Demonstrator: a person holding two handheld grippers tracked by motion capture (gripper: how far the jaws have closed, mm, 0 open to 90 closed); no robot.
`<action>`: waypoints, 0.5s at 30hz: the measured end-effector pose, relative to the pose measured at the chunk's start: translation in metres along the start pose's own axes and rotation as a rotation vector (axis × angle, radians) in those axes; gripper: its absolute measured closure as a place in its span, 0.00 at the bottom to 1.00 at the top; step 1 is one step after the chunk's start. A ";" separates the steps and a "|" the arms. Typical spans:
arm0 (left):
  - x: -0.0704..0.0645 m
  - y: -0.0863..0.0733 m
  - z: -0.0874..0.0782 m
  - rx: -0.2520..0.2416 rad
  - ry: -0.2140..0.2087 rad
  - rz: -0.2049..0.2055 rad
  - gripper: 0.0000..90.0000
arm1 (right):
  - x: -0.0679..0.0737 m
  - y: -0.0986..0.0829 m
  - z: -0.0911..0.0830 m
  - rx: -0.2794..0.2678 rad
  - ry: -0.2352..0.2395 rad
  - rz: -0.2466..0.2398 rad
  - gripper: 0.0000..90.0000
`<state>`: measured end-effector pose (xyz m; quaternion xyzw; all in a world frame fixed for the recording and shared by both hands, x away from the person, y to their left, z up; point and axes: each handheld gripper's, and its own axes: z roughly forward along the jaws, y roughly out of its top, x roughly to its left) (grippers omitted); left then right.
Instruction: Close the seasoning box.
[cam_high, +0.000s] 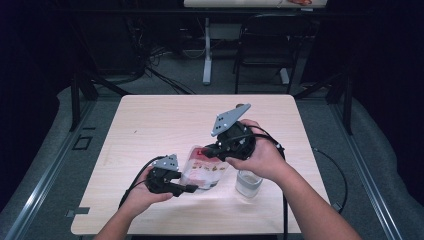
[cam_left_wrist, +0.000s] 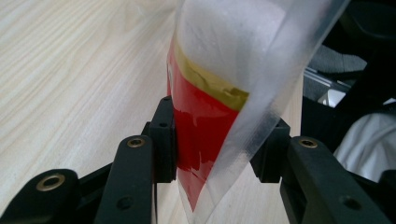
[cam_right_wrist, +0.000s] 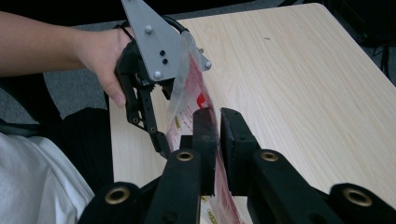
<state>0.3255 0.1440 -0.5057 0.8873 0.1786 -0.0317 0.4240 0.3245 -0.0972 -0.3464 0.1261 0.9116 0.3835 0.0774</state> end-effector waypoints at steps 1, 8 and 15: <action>0.000 0.000 0.000 0.000 0.000 0.000 0.66 | 0.000 -0.001 0.000 0.000 -0.003 -0.002 0.94; 0.002 -0.001 -0.008 0.030 0.017 0.010 0.67 | 0.000 -0.007 -0.002 -0.014 -0.010 0.010 0.96; 0.004 -0.003 -0.013 0.042 0.023 0.008 0.67 | -0.002 -0.015 -0.002 -0.019 -0.020 0.019 1.00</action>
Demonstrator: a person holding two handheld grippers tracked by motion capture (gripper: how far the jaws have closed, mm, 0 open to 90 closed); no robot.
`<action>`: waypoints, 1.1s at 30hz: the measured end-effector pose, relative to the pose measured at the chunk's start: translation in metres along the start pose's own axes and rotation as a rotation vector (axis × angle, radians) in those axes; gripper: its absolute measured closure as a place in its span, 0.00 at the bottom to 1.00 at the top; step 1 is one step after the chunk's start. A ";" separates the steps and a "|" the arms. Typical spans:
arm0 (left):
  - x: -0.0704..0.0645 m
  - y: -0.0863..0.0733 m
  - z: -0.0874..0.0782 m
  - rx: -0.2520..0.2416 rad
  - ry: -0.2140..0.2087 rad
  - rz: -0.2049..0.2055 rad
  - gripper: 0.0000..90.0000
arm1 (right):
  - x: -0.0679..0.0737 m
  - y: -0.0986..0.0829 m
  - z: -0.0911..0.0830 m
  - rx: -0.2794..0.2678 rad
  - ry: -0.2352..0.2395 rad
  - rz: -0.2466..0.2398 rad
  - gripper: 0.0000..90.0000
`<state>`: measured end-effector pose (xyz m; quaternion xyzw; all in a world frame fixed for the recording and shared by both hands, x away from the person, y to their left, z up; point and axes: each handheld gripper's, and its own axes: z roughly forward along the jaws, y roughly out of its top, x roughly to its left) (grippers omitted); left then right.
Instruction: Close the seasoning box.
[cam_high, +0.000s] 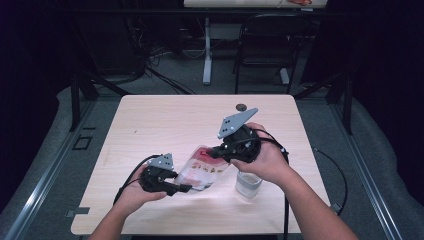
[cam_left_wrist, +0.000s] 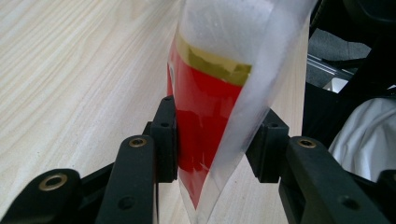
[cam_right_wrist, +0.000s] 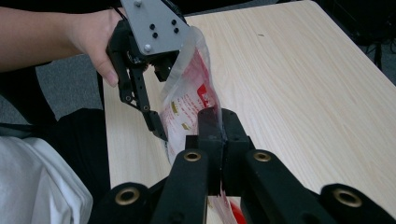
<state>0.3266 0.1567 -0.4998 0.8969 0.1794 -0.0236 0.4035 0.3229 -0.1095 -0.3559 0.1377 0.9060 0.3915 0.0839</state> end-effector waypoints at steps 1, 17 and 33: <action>0.000 0.000 0.000 0.001 -0.001 -0.001 0.67 | -0.001 -0.001 0.000 -0.002 0.002 0.007 1.00; 0.001 -0.002 0.001 0.024 -0.009 -0.017 0.68 | -0.007 -0.019 0.002 -0.018 0.008 0.057 1.00; 0.002 -0.003 0.002 0.033 -0.010 -0.026 0.68 | -0.010 -0.031 0.004 -0.023 0.005 0.088 1.00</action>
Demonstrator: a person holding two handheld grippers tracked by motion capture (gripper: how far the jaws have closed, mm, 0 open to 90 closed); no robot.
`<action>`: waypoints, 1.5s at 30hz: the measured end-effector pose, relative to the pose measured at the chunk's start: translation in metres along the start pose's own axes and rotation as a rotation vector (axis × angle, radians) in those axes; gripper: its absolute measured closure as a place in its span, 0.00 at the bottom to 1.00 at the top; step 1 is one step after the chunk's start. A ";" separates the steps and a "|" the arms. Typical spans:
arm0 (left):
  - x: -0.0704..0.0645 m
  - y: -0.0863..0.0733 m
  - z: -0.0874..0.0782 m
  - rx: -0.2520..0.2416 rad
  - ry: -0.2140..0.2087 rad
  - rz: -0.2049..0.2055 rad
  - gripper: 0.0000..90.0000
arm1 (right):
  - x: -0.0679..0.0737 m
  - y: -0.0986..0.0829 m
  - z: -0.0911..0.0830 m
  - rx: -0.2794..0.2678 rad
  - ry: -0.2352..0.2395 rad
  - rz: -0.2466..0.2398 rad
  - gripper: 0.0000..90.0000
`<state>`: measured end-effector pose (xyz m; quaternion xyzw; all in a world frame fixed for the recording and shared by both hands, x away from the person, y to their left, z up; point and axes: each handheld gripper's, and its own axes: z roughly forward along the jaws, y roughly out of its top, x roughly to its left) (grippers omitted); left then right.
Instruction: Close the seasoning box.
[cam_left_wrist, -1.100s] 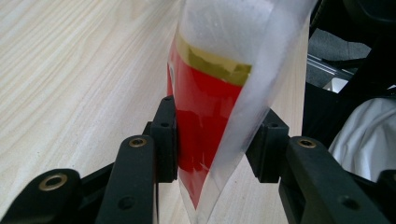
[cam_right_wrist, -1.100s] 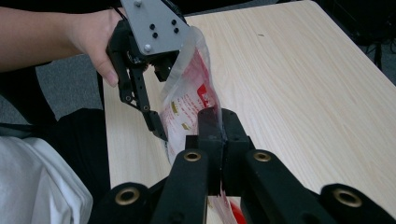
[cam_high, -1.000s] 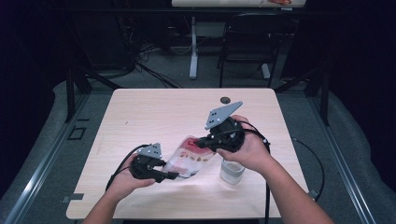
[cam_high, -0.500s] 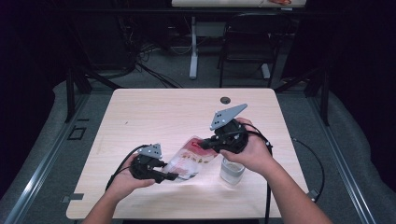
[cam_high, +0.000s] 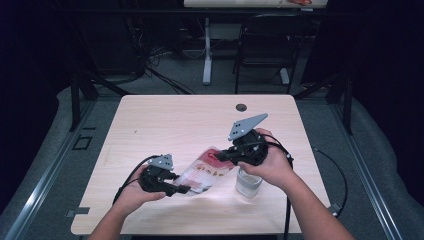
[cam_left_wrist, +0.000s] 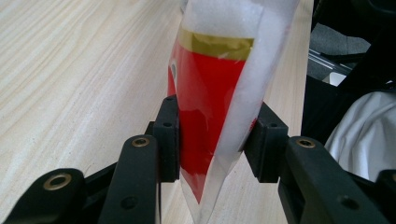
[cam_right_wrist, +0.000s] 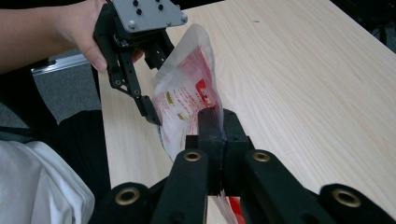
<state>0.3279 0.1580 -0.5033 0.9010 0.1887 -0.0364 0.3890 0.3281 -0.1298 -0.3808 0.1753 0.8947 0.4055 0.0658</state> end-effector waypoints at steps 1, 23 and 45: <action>0.000 0.000 0.000 0.001 -0.001 0.000 0.68 | 0.000 -0.001 0.000 0.001 0.001 -0.001 1.00; -0.001 0.000 -0.012 -0.013 -0.013 0.001 0.70 | -0.006 -0.020 -0.002 -0.009 0.000 0.041 1.00; 0.002 0.005 -0.019 -0.010 0.027 -0.004 0.71 | -0.022 -0.056 0.006 -0.094 -0.010 0.112 0.99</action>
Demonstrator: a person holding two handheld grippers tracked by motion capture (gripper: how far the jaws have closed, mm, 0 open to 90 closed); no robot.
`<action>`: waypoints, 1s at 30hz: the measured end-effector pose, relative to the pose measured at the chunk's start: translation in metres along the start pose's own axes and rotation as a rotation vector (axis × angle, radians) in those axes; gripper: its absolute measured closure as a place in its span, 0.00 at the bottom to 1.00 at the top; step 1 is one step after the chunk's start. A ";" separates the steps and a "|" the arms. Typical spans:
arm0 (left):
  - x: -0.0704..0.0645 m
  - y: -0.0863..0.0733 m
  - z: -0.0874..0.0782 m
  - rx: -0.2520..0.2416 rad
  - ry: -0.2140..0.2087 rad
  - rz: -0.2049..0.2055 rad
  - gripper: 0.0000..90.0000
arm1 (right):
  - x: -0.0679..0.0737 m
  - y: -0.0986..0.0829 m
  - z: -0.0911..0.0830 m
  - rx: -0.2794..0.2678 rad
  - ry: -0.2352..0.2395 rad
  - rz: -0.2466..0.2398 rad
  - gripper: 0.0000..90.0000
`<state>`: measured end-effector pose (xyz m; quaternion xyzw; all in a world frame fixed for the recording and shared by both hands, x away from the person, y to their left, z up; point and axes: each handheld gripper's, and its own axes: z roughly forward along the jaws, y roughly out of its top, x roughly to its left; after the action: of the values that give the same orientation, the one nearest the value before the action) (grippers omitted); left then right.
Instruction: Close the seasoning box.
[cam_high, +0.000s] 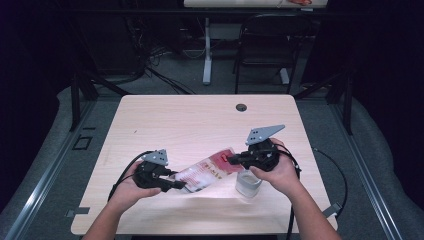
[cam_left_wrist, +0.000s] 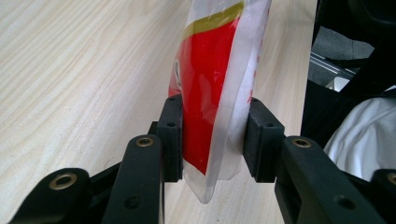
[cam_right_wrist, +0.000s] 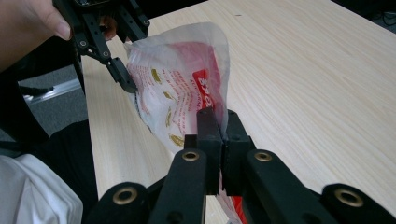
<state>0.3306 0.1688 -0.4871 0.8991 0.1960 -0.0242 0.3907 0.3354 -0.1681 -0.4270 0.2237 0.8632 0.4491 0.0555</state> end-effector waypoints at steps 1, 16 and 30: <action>0.000 0.000 0.001 0.000 0.000 -0.005 0.71 | 0.000 0.000 0.000 0.000 0.000 0.000 0.99; 0.003 0.004 -0.006 -0.013 0.001 -0.015 0.72 | -0.005 -0.011 0.004 -0.056 -0.017 0.011 0.98; 0.002 0.011 -0.012 -0.018 -0.001 -0.024 0.72 | -0.008 -0.022 0.001 -0.120 -0.013 0.030 0.98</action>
<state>0.3351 0.1713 -0.4721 0.8930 0.2068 -0.0277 0.3988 0.3358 -0.1817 -0.4459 0.2360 0.8308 0.4995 0.0678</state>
